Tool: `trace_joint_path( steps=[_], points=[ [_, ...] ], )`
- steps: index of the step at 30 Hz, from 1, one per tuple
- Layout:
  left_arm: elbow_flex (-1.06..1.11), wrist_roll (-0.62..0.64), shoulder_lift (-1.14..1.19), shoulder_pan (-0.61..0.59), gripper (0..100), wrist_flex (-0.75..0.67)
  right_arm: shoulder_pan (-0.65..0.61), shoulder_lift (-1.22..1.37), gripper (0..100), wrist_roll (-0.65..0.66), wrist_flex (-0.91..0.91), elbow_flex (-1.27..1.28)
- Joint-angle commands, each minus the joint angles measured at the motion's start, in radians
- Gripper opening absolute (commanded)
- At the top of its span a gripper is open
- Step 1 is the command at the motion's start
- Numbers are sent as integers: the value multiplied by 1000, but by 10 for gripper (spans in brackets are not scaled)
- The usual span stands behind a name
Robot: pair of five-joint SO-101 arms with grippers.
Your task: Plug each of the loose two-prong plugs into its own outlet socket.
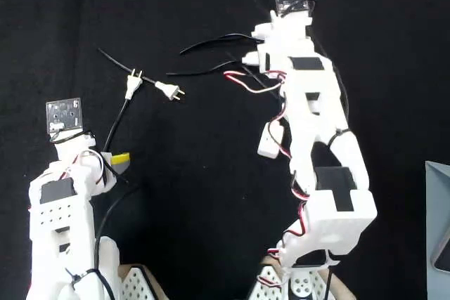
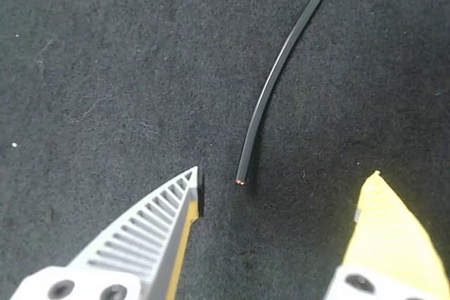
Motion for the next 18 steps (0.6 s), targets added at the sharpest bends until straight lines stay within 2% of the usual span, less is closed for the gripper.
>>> trace_joint_path(
  steps=[1,7,11,18],
  points=[
    [-10,3,-14,12,349,-20,6,-99,141,-21,183,-76],
    [-10,3,-12,13,349,-20,-2,-151,141,-18,353,-62],
    [-10,3,-9,13,349,-20,28,-140,141,-6,327,-33],
    [-8,3,-9,13,349,-20,46,8,142,130,310,-41]
  ],
)
